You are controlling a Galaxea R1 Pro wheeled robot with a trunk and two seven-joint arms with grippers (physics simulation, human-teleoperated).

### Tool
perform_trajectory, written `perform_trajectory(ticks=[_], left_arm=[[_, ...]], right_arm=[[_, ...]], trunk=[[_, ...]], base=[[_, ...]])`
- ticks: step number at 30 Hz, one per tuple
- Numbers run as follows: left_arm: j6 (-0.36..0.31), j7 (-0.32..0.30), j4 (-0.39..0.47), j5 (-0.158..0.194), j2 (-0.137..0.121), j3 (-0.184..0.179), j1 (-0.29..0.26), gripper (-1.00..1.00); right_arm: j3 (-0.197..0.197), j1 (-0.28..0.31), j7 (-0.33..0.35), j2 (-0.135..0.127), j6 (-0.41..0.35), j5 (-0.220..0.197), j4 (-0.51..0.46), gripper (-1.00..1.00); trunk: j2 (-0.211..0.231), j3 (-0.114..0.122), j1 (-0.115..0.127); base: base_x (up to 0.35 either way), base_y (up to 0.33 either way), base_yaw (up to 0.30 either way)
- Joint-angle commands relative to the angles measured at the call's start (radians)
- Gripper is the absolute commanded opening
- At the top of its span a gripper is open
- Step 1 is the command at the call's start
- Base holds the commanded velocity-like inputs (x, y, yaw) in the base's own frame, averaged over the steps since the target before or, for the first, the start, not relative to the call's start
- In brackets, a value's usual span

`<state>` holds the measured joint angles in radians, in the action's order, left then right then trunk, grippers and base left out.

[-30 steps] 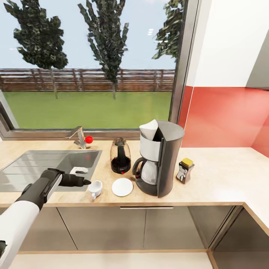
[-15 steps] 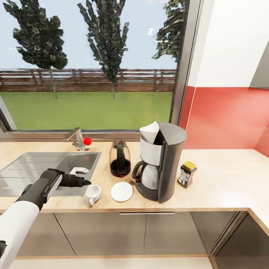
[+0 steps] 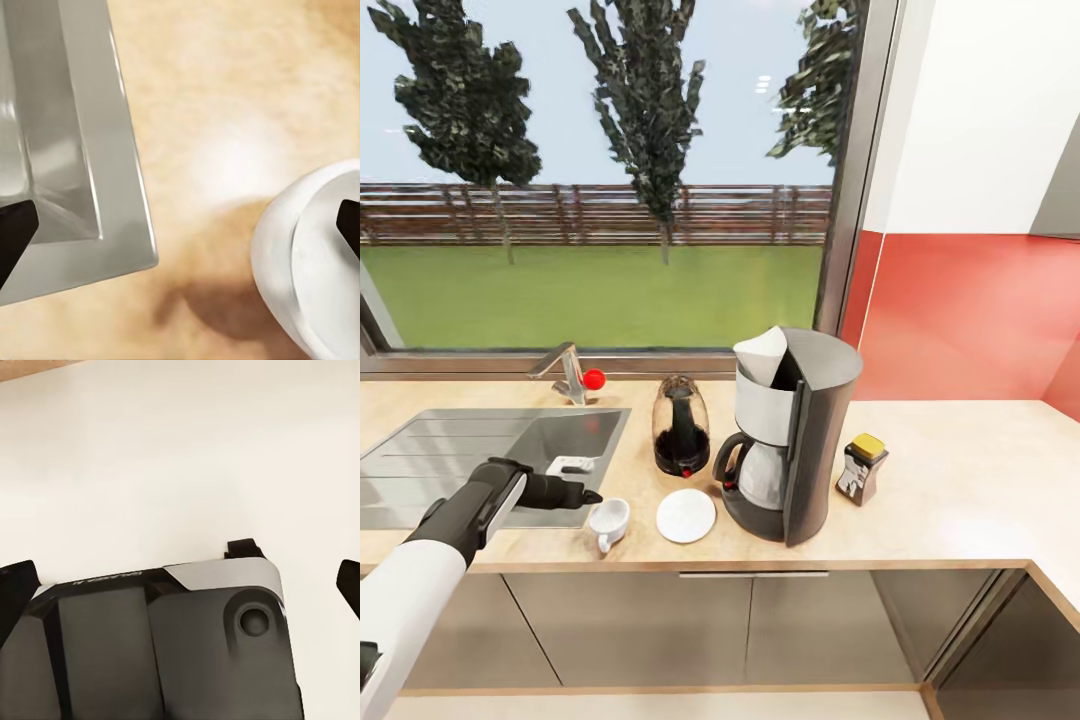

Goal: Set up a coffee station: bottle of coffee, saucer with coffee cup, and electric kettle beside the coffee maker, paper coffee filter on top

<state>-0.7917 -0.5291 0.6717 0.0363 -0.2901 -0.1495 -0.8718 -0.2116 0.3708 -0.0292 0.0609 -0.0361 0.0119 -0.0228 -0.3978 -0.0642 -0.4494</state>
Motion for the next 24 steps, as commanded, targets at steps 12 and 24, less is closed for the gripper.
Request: perform_trajectory(ticks=[12, 24], left_arm=[[-0.003, 0.0, -0.006, 0.005, 0.016, -0.005, 0.01, 1.0], [-0.003, -0.001, -0.006, 0.007, 0.041, -0.005, 0.022, 1.0]], right_arm=[[-0.005, 0.0, -0.003, 0.0, -0.004, 0.001, -0.002, 1.0], [-0.005, 0.0, -0.003, 0.0, -0.004, 0.001, -0.002, 1.0]], trunk=[[-0.002, -0.002, -0.001], [-0.002, -0.002, -0.001]], base=[[0.0, 0.0, 0.0], [0.0, 0.0, 0.0]])
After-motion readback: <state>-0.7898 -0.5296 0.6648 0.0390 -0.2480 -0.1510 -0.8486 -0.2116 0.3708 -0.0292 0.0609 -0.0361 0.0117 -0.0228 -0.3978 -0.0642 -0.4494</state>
